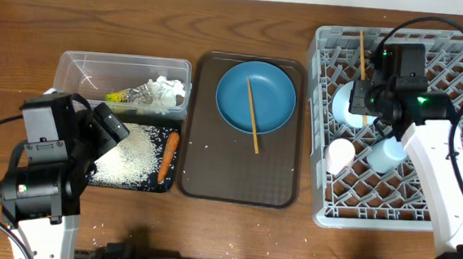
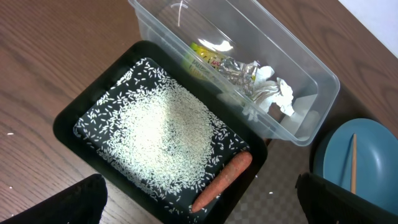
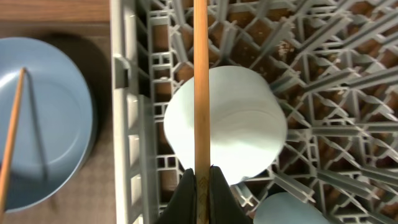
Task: Sort waste into correct bins and load items into the dishwasher rack
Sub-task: 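Carry the chopstick to the rack and drop it in upright, then return the right gripper to the plate and grasp the second chopstick, then carry the second chopstick into the rack and release it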
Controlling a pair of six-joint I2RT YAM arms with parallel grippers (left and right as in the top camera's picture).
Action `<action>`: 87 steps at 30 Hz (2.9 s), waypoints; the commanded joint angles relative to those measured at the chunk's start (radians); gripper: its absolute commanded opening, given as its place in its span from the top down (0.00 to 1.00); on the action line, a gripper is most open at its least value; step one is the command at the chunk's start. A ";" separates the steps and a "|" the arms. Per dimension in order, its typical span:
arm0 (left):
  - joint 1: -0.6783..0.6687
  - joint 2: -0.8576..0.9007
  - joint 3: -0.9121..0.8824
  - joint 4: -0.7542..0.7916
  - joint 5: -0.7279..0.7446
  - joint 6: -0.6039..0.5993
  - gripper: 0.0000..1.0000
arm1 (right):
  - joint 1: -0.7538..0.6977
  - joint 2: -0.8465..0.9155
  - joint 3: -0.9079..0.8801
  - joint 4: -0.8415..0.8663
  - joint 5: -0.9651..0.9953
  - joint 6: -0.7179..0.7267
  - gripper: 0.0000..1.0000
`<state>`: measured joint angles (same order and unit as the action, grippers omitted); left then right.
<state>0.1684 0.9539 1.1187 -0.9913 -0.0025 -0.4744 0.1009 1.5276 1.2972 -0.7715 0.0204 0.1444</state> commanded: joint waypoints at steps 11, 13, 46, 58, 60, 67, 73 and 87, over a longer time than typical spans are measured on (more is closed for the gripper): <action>0.005 -0.001 0.005 -0.003 -0.001 -0.002 0.01 | 0.045 0.165 0.010 0.074 -0.117 -0.044 0.99; 0.005 -0.001 0.005 -0.003 -0.001 -0.002 0.01 | 0.051 0.187 0.010 0.085 -0.139 -0.044 0.99; 0.005 -0.001 0.005 -0.003 -0.001 -0.002 0.01 | 0.486 0.232 0.086 0.129 -0.076 0.132 0.63; 0.005 -0.001 0.005 -0.003 -0.001 -0.002 0.01 | 0.552 0.465 0.086 0.209 0.065 0.159 0.63; 0.005 -0.001 0.005 -0.003 -0.001 -0.002 0.01 | 0.552 0.485 0.086 0.217 0.061 0.158 0.65; 0.005 -0.001 0.005 -0.003 -0.001 -0.002 0.01 | 0.551 0.473 0.091 0.238 0.062 0.158 0.99; 0.005 -0.001 0.005 -0.003 -0.001 -0.002 0.01 | 0.517 0.391 0.131 0.218 0.061 0.118 0.99; 0.005 -0.001 0.005 -0.003 -0.001 -0.002 0.01 | 0.206 0.027 0.156 0.021 0.061 0.050 0.99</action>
<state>0.1684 0.9539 1.1187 -0.9913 -0.0025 -0.4744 0.3546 1.5650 1.4483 -0.7303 0.0761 0.2264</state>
